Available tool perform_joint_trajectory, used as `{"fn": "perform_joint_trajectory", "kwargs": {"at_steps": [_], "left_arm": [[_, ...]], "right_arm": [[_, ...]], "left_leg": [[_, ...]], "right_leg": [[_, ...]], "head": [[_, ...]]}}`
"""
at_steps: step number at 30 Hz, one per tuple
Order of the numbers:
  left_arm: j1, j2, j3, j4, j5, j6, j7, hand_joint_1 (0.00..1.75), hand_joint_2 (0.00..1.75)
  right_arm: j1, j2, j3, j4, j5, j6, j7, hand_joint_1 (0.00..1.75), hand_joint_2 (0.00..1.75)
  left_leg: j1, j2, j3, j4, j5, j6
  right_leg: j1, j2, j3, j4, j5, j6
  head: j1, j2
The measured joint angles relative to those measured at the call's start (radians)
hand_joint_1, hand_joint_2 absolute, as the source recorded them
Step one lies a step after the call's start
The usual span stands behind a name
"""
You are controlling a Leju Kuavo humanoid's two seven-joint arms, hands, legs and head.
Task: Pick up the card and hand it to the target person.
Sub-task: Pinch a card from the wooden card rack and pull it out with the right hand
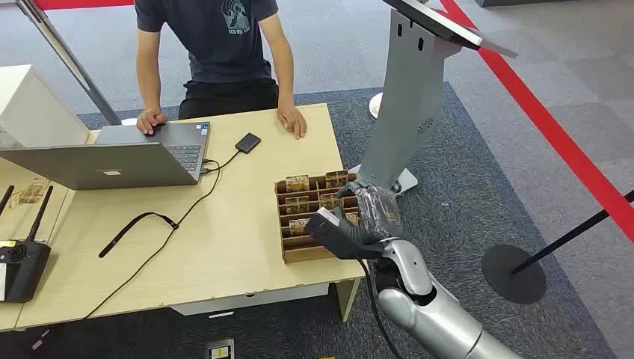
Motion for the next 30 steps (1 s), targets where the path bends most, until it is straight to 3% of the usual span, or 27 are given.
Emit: {"fn": "perform_joint_trajectory", "kwargs": {"at_steps": [12, 30], "left_arm": [[0.001, 0.008, -0.018, 0.000, 0.015, -0.017, -0.012, 0.00, 1.75], [0.001, 0.011, -0.036, 0.000, 0.037, -0.020, -0.017, 0.00, 1.75]], "right_arm": [[-0.035, 0.033, 0.037, 0.091, -0.022, -0.025, -0.005, 0.92, 1.75], [-0.085, 0.035, 0.062, 0.214, -0.029, -0.048, 0.010, 0.98, 1.75]], "left_leg": [[0.000, -0.001, -0.001, 0.000, 0.000, 0.000], [0.000, -0.001, -0.001, 0.000, 0.000, 0.000]], "right_leg": [[0.000, -0.001, -0.001, 0.000, 0.000, 0.000], [0.000, -0.001, -0.001, 0.000, 0.000, 0.000]], "head": [[0.000, 0.000], [0.000, 0.000]]}}
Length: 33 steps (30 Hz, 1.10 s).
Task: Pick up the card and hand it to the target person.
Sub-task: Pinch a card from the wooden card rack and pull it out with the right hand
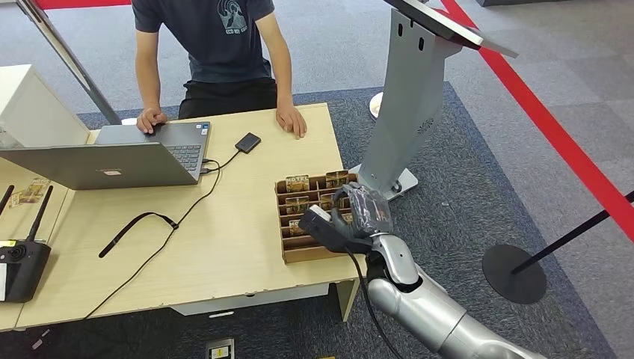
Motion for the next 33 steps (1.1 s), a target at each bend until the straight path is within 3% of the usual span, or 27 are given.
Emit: {"fn": "perform_joint_trajectory", "kwargs": {"at_steps": [19, 33], "left_arm": [[0.000, 0.000, -0.004, 0.000, 0.004, 0.012, 0.000, 0.00, 1.75], [-0.002, 0.000, -0.007, 0.000, 0.014, 0.026, 0.007, 0.00, 1.75]], "right_arm": [[-0.001, -0.003, 0.005, 0.056, -0.003, 0.000, 0.011, 0.91, 1.75], [0.002, -0.008, 0.011, 0.069, -0.004, 0.008, 0.027, 0.96, 1.75]], "left_leg": [[0.000, 0.000, 0.000, 0.000, 0.000, 0.000], [0.000, 0.000, 0.000, 0.000, 0.000, 0.000]], "right_leg": [[0.000, 0.000, 0.000, 0.000, 0.000, 0.000], [0.000, 0.000, 0.000, 0.000, 0.000, 0.000]], "head": [[0.000, 0.000], [0.000, 0.000]]}}
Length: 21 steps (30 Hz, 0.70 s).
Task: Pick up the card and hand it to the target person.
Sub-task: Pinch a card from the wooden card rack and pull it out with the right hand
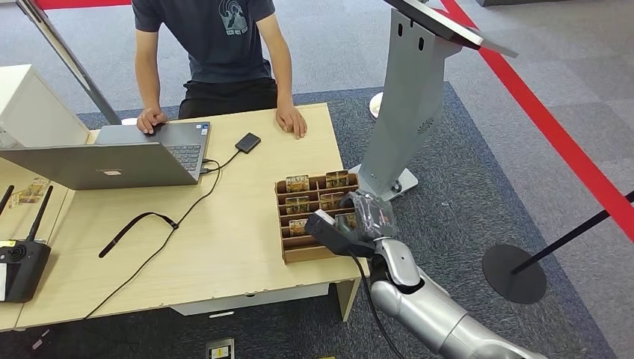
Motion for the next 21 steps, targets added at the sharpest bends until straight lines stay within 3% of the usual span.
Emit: {"fn": "perform_joint_trajectory", "kwargs": {"at_steps": [21], "left_arm": [[0.000, 0.000, 0.000, 0.000, 0.004, -0.014, -0.001, 0.00, 1.75]], "right_arm": [[0.007, -0.019, 0.000, 0.005, -0.004, -0.002, 0.003, 0.96, 1.75]], "left_leg": [[0.000, 0.000, 0.000, 0.000, 0.000, 0.000]], "right_leg": [[0.000, 0.000, 0.000, 0.000, 0.000, 0.000]], "head": [[0.000, 0.000]]}}
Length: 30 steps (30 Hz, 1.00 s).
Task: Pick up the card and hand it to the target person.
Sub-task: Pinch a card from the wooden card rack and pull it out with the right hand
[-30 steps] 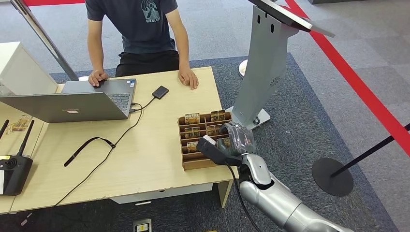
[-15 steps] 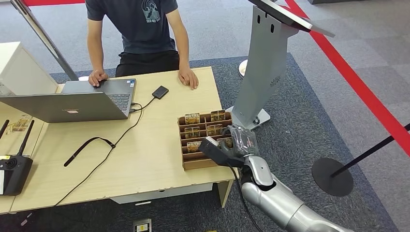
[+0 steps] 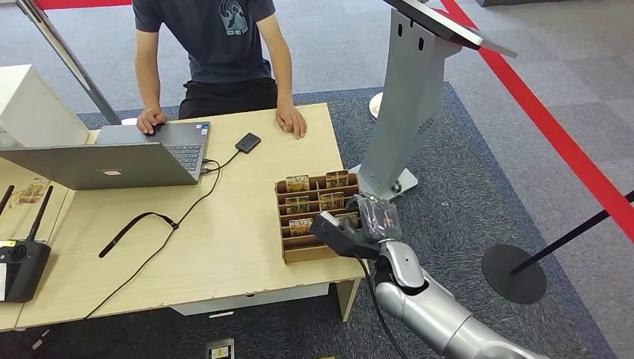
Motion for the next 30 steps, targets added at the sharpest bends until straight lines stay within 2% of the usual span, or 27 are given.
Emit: {"fn": "perform_joint_trajectory", "kwargs": {"at_steps": [24, 30], "left_arm": [[0.000, 0.001, -0.008, 0.000, 0.003, -0.008, -0.005, 0.00, 1.75], [-0.003, 0.000, -0.013, -0.001, 0.007, 0.018, 0.013, 0.00, 1.75]], "right_arm": [[0.006, -0.011, 0.001, -0.007, 0.015, 0.007, 0.018, 0.97, 1.75], [0.013, -0.018, 0.002, -0.020, 0.016, 0.018, 0.029, 0.97, 1.75]], "left_leg": [[0.000, 0.000, 0.000, 0.000, 0.000, 0.000], [0.000, 0.000, 0.000, 0.000, 0.000, 0.000]], "right_leg": [[0.000, 0.000, 0.000, 0.000, 0.000, 0.000], [0.000, 0.000, 0.000, 0.000, 0.000, 0.000]], "head": [[0.000, 0.000], [0.000, 0.000]]}}
